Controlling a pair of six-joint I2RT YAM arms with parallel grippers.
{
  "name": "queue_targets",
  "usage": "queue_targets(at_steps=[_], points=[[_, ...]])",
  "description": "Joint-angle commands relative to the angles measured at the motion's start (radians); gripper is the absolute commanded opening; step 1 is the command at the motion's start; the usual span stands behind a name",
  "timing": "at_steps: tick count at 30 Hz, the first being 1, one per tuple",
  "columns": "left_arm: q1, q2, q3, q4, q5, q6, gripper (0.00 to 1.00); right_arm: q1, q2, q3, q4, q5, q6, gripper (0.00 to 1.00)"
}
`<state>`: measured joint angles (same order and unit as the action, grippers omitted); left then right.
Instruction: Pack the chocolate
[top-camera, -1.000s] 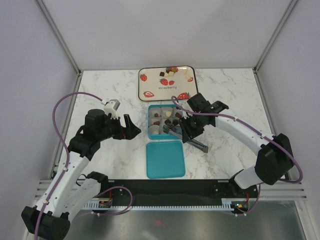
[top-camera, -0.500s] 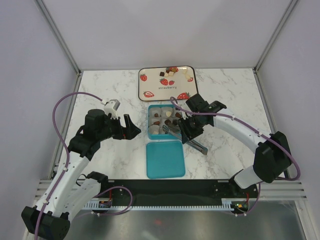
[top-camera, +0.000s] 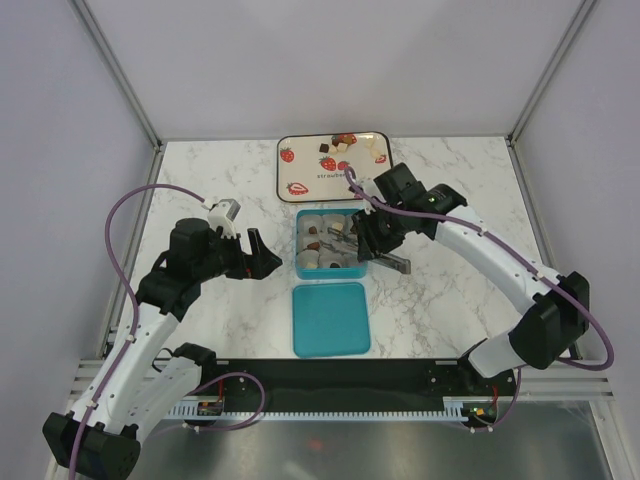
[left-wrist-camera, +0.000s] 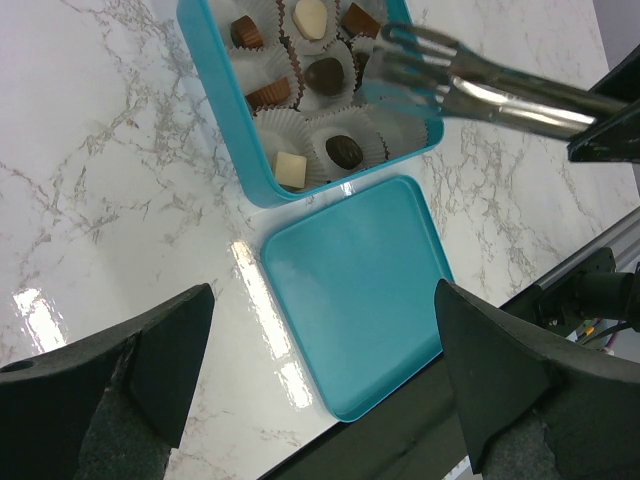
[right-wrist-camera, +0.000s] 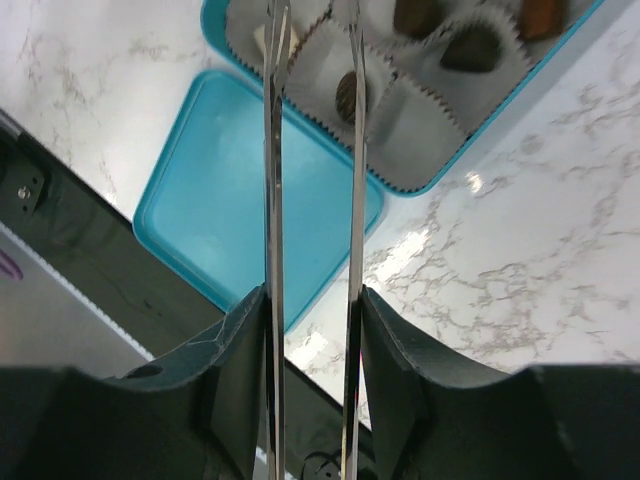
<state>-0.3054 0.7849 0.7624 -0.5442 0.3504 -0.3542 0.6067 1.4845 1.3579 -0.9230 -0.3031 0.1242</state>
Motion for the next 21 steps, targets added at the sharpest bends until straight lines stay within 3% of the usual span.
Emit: queue_targets(at_steps=[1,6,13,16,21], points=[[-0.004,-0.01,-0.002,0.01,0.029,0.024,1.0,0.004,-0.014,0.115,-0.01,0.129,0.029,0.47],[-0.004,-0.013,-0.003,0.01,0.03,0.024,1.0,-0.037,0.106,0.277,0.018,0.326,0.02,0.48],[-0.006,-0.019,-0.002,0.01,0.024,0.023,1.0,-0.11,0.409,0.47,0.13,0.626,0.043,0.49],[-0.008,-0.018,-0.003,0.01,0.019,0.023,1.0,-0.151,0.495,0.547,0.167,0.653,0.066,0.49],[-0.009,-0.013,-0.003,0.012,0.022,0.024,1.0,-0.209,0.614,0.694,0.188,0.546,0.045,0.51]])
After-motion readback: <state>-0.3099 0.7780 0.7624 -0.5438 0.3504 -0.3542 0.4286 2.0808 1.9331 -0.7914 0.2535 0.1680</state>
